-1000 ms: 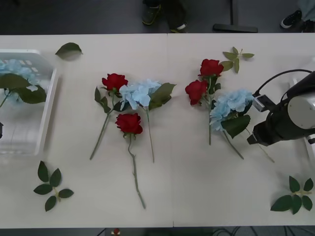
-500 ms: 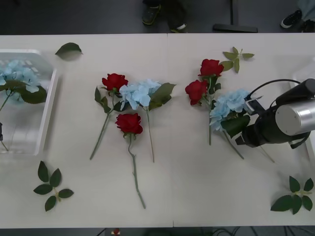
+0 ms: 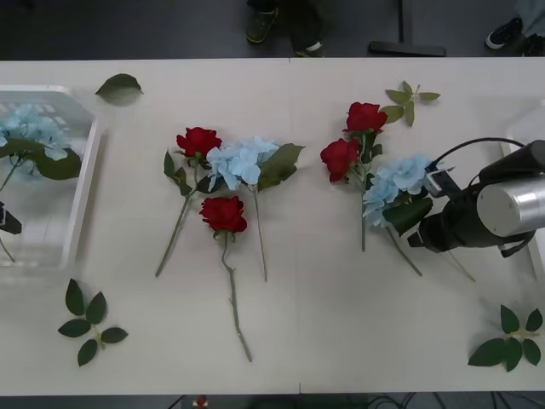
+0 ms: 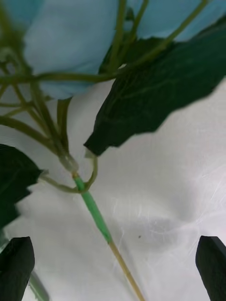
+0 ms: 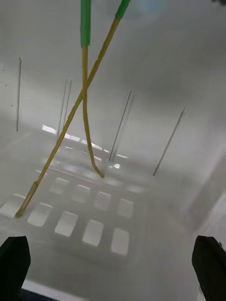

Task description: Place the red flowers into the right box and the blue flowers into the left box. If a person shows an open palm, hand one flower to the person first, then continue sorting.

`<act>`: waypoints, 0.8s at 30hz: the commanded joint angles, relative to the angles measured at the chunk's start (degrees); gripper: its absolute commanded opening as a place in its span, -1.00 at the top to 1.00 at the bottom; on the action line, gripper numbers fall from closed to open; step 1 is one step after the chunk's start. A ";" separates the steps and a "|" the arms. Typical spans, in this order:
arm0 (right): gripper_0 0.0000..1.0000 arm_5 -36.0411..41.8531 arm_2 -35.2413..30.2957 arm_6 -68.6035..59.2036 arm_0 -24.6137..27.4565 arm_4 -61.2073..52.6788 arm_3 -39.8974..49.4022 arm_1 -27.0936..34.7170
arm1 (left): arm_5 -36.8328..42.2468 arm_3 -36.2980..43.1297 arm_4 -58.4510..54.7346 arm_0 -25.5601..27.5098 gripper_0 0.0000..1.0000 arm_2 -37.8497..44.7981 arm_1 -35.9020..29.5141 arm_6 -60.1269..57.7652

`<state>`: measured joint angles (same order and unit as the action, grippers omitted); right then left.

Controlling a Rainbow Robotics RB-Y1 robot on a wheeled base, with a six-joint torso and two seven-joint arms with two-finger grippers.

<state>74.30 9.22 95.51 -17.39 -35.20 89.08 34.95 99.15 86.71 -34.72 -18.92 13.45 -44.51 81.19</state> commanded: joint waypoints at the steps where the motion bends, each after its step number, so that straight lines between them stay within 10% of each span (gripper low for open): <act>1: -1.00 -0.56 -0.17 1.53 -0.63 1.10 -0.05 -0.76 | 3.95 9.80 -0.35 -1.47 -1.00 1.14 -0.84 0.90; 6: -0.95 -0.65 0.45 1.53 -0.54 1.97 -0.14 -0.85 | 3.33 16.04 -5.79 -1.56 -1.00 0.87 -0.75 -3.41; 14: 0.33 -1.27 1.15 1.53 -0.54 3.12 -0.14 -0.85 | -6.95 17.44 -11.16 -1.65 -1.00 -7.74 1.44 -11.67; 24: 1.00 -1.53 1.59 1.70 -0.63 3.64 -0.14 -0.76 | -13.98 17.79 -7.46 -5.96 -1.00 -20.40 5.66 -22.31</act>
<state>72.91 11.33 95.51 -17.38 -31.92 88.39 34.94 85.45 102.52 -44.18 -21.43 -6.28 -40.28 58.23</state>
